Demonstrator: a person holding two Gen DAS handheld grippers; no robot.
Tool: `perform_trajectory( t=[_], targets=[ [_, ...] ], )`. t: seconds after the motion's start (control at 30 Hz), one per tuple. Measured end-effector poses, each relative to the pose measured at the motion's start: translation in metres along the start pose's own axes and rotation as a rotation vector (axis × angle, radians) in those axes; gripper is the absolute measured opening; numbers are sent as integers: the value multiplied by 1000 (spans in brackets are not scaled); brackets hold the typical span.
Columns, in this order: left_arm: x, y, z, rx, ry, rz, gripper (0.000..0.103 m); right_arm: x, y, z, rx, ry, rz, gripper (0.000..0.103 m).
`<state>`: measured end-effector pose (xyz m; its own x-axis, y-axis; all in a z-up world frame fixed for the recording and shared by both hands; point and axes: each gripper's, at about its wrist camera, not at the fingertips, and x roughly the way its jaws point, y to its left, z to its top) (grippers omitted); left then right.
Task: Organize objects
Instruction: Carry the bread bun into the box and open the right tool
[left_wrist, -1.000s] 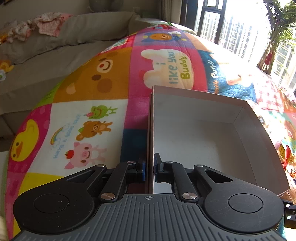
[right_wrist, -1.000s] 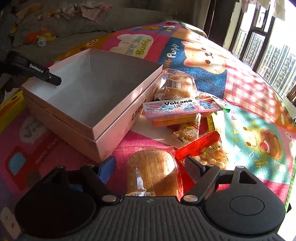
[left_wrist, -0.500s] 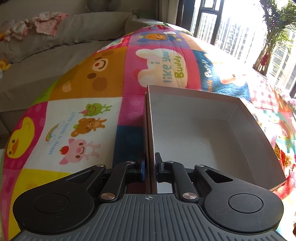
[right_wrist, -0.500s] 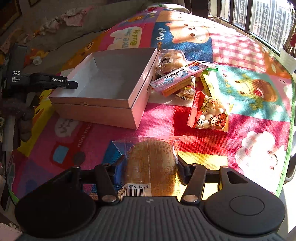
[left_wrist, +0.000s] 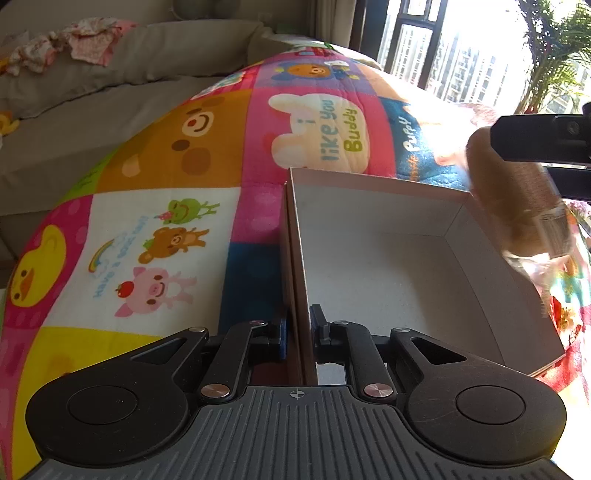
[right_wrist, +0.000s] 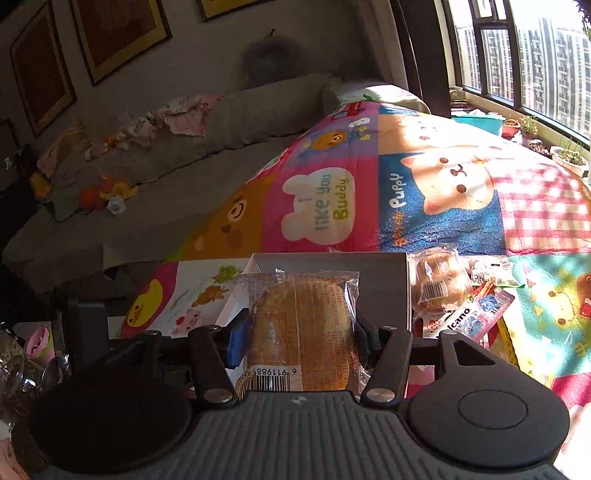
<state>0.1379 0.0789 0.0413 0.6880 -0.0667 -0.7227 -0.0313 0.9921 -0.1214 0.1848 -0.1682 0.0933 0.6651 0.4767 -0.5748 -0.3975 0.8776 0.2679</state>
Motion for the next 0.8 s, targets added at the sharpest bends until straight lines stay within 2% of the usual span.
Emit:
perform_trajectory(
  t=[0.07,0.13,0.2,0.3,0.5,0.8],
  targets=[
    [0,0,0,2,1,-1,14,22,4,10,25,6,-8,71],
    [0,1,0,5,0,-2,14,33,3,11,39,28,-4,71],
    [1,1,1,0,2,-4,14,35,1,5,33,36,-40,71],
    [1,0,1,-2,2,-2,14,22,-10,-10,-4,21,-125,71],
    [2,-2,1,-10,8,14,14,-3,-41,-30,-8,19,-243,71],
    [2,-7,2,6,18,48,13,-35,-84,-67,43,17,-289,78]
  ],
)
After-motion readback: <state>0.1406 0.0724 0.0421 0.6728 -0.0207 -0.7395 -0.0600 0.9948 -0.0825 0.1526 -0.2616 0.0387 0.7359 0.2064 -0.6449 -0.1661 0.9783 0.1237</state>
